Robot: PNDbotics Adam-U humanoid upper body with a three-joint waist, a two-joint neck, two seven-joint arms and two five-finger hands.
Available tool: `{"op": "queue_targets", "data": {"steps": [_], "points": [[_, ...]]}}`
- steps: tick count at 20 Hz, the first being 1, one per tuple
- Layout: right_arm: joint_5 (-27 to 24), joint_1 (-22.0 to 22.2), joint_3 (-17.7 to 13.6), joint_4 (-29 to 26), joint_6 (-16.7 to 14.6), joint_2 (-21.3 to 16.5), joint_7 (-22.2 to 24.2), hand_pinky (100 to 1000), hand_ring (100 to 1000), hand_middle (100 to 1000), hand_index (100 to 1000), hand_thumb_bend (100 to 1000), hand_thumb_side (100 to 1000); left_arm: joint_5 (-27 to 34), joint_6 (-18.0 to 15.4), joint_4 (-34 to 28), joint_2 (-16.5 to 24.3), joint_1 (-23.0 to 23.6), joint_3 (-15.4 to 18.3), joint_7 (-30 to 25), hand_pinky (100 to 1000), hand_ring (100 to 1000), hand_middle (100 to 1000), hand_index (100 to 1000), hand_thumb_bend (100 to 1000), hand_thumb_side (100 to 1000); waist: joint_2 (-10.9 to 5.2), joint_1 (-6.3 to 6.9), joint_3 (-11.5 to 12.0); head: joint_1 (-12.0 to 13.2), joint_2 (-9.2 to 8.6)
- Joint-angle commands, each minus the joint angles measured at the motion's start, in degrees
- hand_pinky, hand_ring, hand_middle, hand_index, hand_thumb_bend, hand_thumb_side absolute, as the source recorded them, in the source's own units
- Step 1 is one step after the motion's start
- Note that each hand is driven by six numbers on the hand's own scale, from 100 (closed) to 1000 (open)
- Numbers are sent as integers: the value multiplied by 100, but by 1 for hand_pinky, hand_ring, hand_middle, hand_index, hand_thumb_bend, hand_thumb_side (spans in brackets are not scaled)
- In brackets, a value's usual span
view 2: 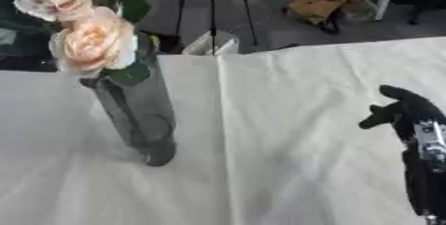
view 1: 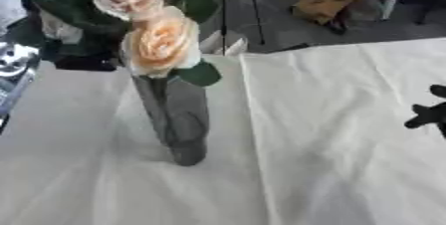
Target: Arrange flowers into the vase.
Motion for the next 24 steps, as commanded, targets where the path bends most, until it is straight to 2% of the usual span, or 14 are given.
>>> {"op": "queue_targets", "data": {"steps": [1, 5, 12, 24], "points": [[-41, -25, -38, -109, 11, -61, 11, 814, 514, 461, 788, 100, 937, -65, 24, -68, 241, -98, 136, -35, 880, 904, 933, 1000, 1000, 1000, -212, 20, -4, 21, -4], [-51, -20, -41, -109, 17, -65, 11, 814, 514, 460, 788, 100, 937, -260, -10, -46, 278, -122, 166, -196, 892, 909, 934, 1000, 1000, 1000, -227, 31, -14, 30, 12], [-55, 3, -51, -109, 22, -75, 1, 814, 515, 459, 787, 100, 936, -764, -201, 47, 351, -183, 344, -860, 907, 915, 932, 1000, 1000, 1000, -262, 49, -3, 26, 66], [-60, 12, -68, -109, 29, -82, -25, 815, 515, 459, 787, 100, 936, -787, -253, 14, 576, 8, 564, -1142, 909, 916, 932, 1000, 1000, 1000, -292, 54, 55, -11, 102]]}}
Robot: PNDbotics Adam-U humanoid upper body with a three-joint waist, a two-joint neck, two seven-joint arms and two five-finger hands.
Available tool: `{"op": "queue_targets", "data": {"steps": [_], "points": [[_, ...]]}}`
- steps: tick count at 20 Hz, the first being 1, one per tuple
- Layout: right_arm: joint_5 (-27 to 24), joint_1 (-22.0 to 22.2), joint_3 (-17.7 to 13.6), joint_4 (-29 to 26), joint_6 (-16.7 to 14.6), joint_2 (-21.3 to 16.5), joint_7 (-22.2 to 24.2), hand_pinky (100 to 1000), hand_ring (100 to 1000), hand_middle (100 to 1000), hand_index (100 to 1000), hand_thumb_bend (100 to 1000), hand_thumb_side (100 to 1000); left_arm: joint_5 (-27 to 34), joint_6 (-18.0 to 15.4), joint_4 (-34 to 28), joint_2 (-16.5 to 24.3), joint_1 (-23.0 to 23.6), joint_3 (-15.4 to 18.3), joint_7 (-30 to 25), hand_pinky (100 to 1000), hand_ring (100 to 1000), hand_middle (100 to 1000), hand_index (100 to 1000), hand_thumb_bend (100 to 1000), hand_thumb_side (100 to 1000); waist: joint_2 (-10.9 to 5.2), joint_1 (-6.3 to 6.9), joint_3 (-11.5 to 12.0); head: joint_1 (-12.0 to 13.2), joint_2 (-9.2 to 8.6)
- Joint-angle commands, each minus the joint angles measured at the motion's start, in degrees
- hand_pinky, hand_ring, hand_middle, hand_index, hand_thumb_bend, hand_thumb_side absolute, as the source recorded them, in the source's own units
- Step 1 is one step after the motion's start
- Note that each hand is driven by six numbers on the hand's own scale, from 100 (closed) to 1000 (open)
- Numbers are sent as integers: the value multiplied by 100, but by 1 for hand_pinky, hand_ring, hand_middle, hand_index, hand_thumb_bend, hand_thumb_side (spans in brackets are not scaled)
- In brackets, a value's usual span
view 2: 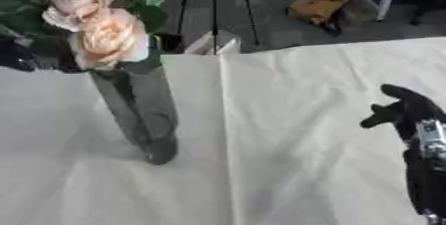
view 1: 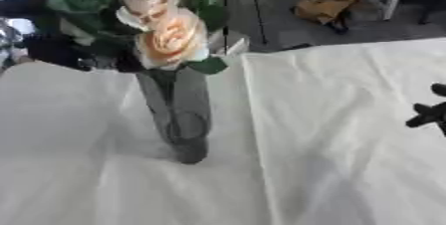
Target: Arrange flowers into the vase.
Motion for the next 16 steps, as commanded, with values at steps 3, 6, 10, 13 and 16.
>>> {"op": "queue_targets", "data": {"steps": [3, 6, 10, 13, 16], "points": [[-24, -36, -45, -109, 9, -82, -28, 815, 515, 459, 787, 100, 935, -25, 16, -68, 268, -33, 210, -7, 909, 915, 930, 1000, 1000, 1000, -217, 45, 42, -15, 50], [-25, -36, -48, -109, 6, -85, -34, 815, 516, 459, 787, 100, 936, -15, 11, -83, 301, -10, 259, -17, 908, 914, 929, 1000, 1000, 1000, -219, 37, 60, -19, 59], [-22, -33, -55, -109, 1, -87, -45, 815, 516, 459, 787, 100, 936, -13, 23, -115, 380, 74, 342, -4, 906, 912, 927, 1000, 1000, 1000, -219, 22, 94, -31, 71], [-21, -35, -58, -109, -2, -88, -49, 814, 516, 460, 787, 100, 938, 1, 36, -156, 421, 132, 386, 19, 905, 909, 926, 1000, 1000, 1000, -219, 17, 105, -40, 76], [-20, -38, -68, -109, -14, -94, -61, 814, 517, 460, 788, 100, 939, 22, 74, -227, 519, 280, 512, 82, 904, 908, 924, 1000, 1000, 1000, -224, -5, 146, -79, 95]]}}
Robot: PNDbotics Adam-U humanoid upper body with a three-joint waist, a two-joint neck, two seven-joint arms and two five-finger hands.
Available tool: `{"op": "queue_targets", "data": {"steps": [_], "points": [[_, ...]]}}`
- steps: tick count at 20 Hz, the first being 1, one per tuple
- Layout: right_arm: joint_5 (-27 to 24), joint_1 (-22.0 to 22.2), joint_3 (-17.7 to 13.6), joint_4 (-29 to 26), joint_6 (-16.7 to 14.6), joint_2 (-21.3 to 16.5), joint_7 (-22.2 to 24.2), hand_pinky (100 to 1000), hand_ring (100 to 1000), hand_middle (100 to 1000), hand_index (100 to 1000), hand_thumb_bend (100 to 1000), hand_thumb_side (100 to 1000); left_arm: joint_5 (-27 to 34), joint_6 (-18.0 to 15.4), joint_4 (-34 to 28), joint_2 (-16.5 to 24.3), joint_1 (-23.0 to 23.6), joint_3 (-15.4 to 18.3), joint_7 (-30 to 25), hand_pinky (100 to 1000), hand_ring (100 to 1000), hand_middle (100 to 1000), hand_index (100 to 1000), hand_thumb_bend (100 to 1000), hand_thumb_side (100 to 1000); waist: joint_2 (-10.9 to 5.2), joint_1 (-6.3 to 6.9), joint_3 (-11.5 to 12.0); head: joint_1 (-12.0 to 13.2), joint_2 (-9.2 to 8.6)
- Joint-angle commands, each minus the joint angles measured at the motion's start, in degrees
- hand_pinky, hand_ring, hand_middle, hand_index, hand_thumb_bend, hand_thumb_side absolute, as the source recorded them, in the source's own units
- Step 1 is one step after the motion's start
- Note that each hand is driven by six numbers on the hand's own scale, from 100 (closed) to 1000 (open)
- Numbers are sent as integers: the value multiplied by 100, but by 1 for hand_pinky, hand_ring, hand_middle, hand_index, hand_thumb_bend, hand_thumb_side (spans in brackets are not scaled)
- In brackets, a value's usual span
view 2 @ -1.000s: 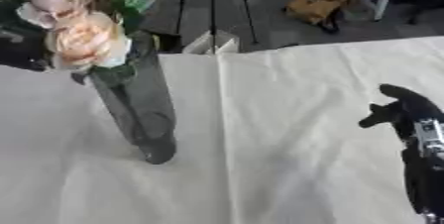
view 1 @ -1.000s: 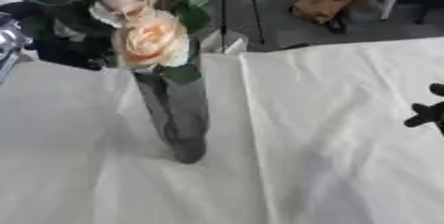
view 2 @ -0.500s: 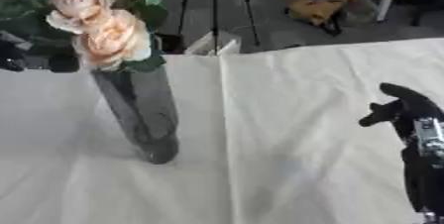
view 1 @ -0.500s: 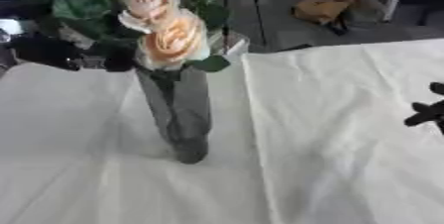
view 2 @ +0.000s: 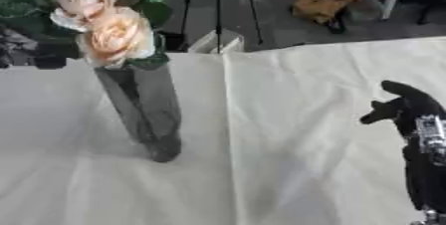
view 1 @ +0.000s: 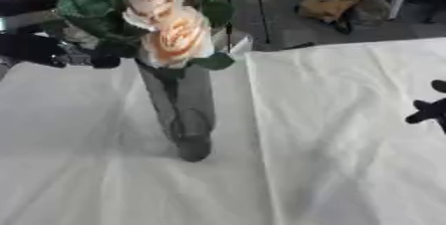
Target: Arrange flowers into the vase.
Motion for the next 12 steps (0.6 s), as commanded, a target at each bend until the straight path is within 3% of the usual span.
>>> {"op": "queue_targets", "data": {"steps": [1, 9, 12], "points": [[-19, -41, -55, -109, -15, -94, -31, 814, 517, 460, 788, 100, 939, 24, 46, -135, 336, 35, 236, 72, 904, 907, 924, 1000, 1000, 1000, -225, -9, 21, -32, 47], [-20, -47, -82, -109, -35, -92, -73, 813, 518, 461, 787, 100, 942, 113, 206, -247, 407, 369, 494, 287, 892, 899, 911, 1000, 1000, 1000, -247, -53, 82, -106, 71], [-28, -62, -97, -109, -58, -104, -98, 812, 519, 463, 787, 100, 944, 136, 328, -381, 385, 501, 626, 554, 875, 889, 897, 1000, 951, 1000, -259, -71, 110, -114, 92]]}}
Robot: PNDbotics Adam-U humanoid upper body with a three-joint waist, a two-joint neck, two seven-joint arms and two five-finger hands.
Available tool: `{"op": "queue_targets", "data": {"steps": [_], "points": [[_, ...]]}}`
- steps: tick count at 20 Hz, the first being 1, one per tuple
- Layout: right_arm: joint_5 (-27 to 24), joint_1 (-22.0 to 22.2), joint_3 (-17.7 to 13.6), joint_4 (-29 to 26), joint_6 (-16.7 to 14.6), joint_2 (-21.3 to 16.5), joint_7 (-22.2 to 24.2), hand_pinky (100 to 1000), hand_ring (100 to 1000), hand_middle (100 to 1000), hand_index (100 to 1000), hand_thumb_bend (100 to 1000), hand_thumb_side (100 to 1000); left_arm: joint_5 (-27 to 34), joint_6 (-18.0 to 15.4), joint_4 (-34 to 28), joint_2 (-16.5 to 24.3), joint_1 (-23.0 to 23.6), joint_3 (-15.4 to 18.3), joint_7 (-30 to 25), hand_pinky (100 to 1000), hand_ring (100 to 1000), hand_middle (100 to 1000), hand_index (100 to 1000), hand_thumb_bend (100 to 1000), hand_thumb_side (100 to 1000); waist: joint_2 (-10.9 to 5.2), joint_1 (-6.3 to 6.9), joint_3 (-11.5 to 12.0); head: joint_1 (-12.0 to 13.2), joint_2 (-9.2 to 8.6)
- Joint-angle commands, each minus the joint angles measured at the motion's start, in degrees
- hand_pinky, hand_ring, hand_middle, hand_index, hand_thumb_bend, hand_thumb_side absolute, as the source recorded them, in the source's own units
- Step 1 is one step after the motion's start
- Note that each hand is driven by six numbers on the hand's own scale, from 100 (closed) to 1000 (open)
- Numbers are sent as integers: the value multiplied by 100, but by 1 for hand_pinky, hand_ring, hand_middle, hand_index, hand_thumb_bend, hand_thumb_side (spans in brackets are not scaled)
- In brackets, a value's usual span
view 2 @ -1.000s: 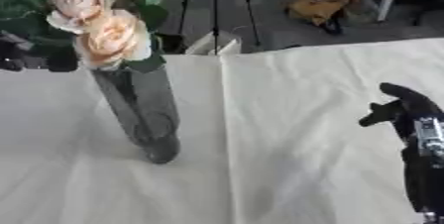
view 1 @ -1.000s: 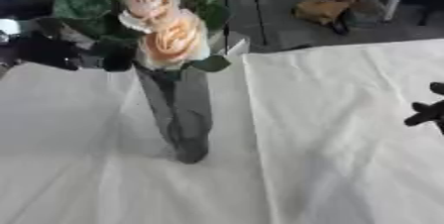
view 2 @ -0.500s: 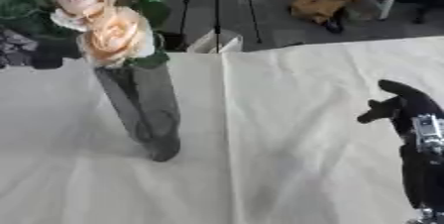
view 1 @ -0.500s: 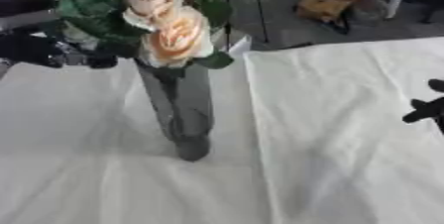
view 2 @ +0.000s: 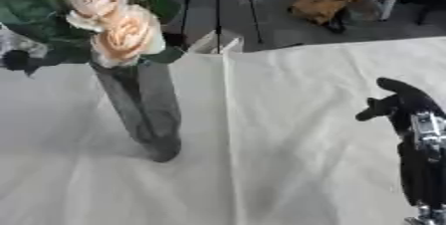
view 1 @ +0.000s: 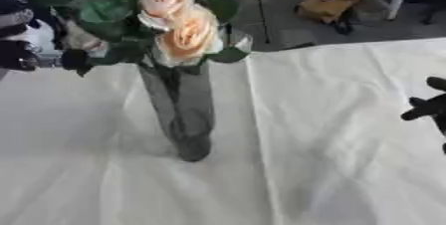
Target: Arrange flowers into the vase.
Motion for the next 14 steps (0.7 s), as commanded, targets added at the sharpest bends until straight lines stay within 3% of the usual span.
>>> {"op": "queue_targets", "data": {"steps": [1, 5, 10, 14], "points": [[-30, -66, -64, -109, -25, -104, -45, 811, 519, 463, 787, 100, 945, 51, 138, -235, 208, 62, 270, 306, 864, 881, 889, 1000, 919, 1000, -215, -78, 31, -25, 49], [-41, -92, -90, -109, -57, -113, -83, 810, 520, 465, 787, 100, 946, 37, 490, -721, 198, 473, 469, 850, 834, 862, 874, 1000, 858, 1000, -214, -113, 79, -60, 34], [-53, -124, -127, -109, -100, -116, -150, 808, 527, 469, 786, 100, 944, 246, 1083, -1556, -56, 1027, 727, 2041, 738, 811, 832, 988, 800, 1000, -200, -174, 133, -93, 20], [-75, -171, -148, -109, -147, -126, -236, 804, 548, 481, 784, 100, 943, 1144, 791, -1648, -399, 1250, 753, 3221, 675, 782, 808, 978, 783, 1000, -195, -236, 174, -107, -1]]}}
